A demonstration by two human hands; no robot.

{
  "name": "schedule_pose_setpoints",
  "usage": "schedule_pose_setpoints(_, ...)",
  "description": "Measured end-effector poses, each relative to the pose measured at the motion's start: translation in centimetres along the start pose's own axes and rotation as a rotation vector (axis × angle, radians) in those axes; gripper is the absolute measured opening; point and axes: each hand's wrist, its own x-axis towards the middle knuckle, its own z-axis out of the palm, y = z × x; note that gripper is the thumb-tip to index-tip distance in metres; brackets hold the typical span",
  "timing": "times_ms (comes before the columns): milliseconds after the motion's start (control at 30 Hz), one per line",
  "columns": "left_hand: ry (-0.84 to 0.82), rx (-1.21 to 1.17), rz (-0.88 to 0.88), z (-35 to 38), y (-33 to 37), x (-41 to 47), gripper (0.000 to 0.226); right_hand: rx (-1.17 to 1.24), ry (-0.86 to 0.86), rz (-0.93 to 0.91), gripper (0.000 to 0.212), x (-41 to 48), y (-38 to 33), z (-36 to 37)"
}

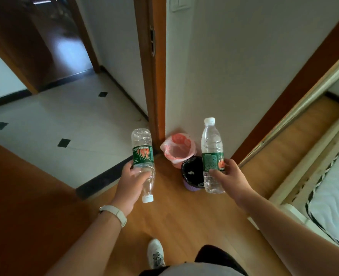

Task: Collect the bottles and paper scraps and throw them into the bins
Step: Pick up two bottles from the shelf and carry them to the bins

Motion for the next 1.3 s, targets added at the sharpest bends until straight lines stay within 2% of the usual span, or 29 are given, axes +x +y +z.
schedule_pose_setpoints(300,-0.091,0.053,0.003,-1.3,2.9,7.7,0.055,0.004,0.120,0.042,0.054,4.4,-1.4,2.6)
schedule_pose_setpoints(500,-0.125,0.129,-0.073,0.3,3.4,14.2,0.052,0.069,0.114,0.127,0.044,10.3,-0.8,4.1)
schedule_pose_setpoints(767,-0.171,0.259,-0.180,3.1,5.5,24.7,0.054,0.114,0.051,0.244,0.059,22.2,-0.8,7.0)
schedule_pose_setpoints(967,-0.261,0.426,-0.211,6.5,6.9,33.1,0.066,0.026,0.048,0.230,0.060,30.1,-2.0,6.6)
schedule_pose_setpoints(1133,-0.300,0.457,-0.276,8.9,6.2,37.5,0.064,-0.039,0.039,0.244,0.063,33.7,-1.7,6.4)
schedule_pose_setpoints(1300,-0.351,0.490,-0.322,11.1,4.0,42.1,0.048,-0.105,0.059,0.305,0.056,36.8,0.7,7.9)
